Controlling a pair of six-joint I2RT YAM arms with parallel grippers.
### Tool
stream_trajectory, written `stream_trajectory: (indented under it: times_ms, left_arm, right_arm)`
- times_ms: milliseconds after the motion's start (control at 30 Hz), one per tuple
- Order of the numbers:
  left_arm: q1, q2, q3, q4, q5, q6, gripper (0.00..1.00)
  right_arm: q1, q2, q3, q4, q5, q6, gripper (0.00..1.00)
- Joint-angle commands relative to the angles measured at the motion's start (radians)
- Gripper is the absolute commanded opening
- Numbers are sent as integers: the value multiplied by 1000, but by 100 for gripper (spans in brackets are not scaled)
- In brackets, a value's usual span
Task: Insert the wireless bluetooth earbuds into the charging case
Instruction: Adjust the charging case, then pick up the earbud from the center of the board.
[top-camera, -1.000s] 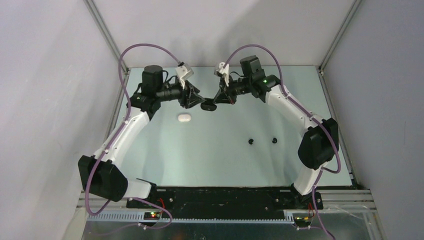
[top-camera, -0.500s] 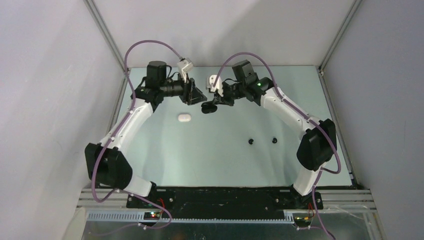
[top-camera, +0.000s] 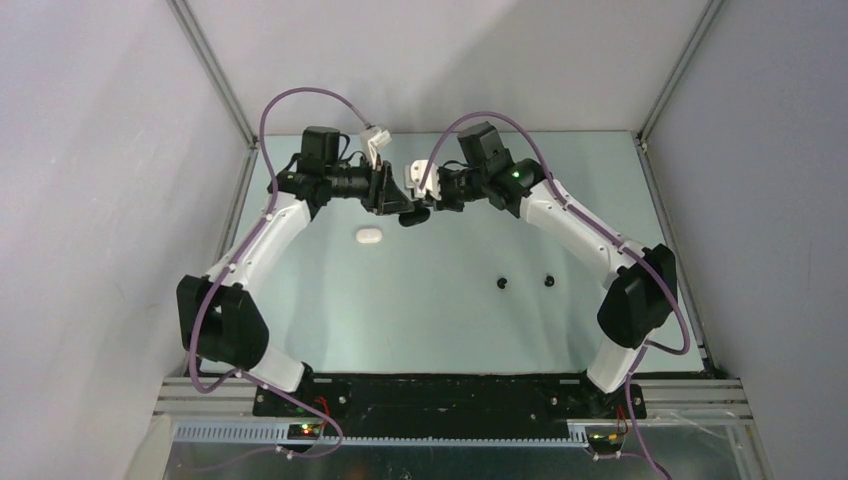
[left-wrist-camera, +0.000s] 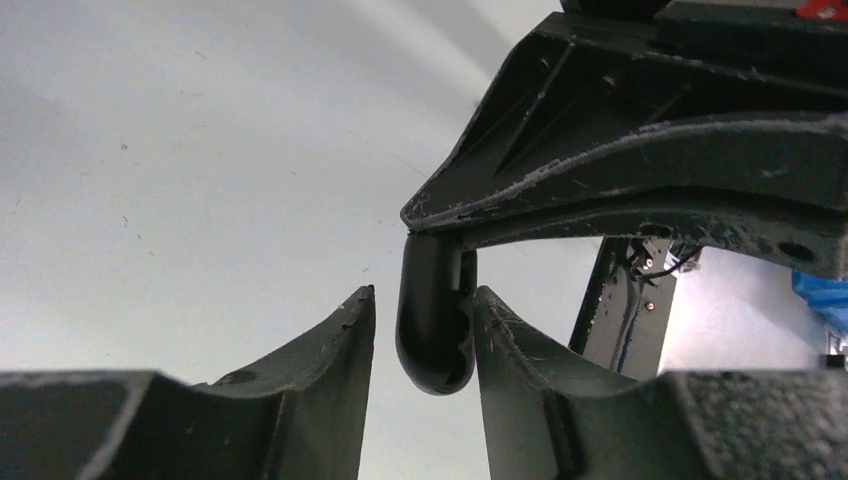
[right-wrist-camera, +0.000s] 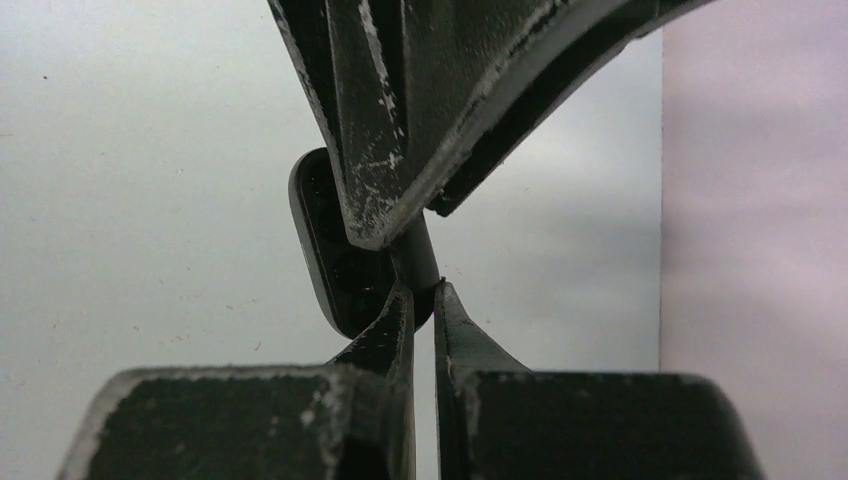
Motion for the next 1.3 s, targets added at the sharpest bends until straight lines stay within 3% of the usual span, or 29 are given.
stream_trajectory:
  times_ms: [0,333,533,967,1167,1267]
  left_arm:
    - [-3,4,29,-22,26,13,44]
    - [2,51,79,-51,46,29,25]
    - [3,74,109,-82,54,37,32]
    - [7,104,148,-134,71,72,37]
    - [8,107,152,-137,83,86,22]
    - [7,109,154,-137,82,78,23]
  right_arm:
    - [24,-55,5,24,14,-23,0]
    - [44,-50,4,38,38,-45,0]
    - [44,-45,1,53,65,-43,0]
    - [43,-36,3,83,98,-19,0]
    - [45,-35,4,81,93,-18,0]
    - [46,-35,1,74,92,-24,0]
